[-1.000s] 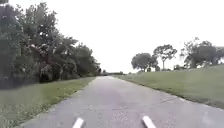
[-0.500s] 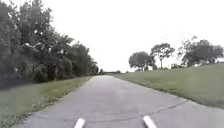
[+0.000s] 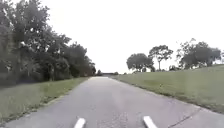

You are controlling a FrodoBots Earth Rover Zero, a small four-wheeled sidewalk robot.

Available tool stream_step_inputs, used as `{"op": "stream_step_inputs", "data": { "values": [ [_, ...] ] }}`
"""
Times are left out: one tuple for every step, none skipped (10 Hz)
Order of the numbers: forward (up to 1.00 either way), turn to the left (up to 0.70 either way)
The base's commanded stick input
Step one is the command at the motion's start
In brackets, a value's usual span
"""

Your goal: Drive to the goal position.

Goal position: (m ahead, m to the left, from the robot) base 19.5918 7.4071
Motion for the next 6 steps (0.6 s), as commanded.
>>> {"op": "stream_step_inputs", "data": {
  "values": [
    [0.70, 0.00],
    [0.70, 0.00],
    [0.70, 0.00],
    [0.70, 0.00],
    [0.70, 0.00],
    [0.70, 0.00]
  ]
}}
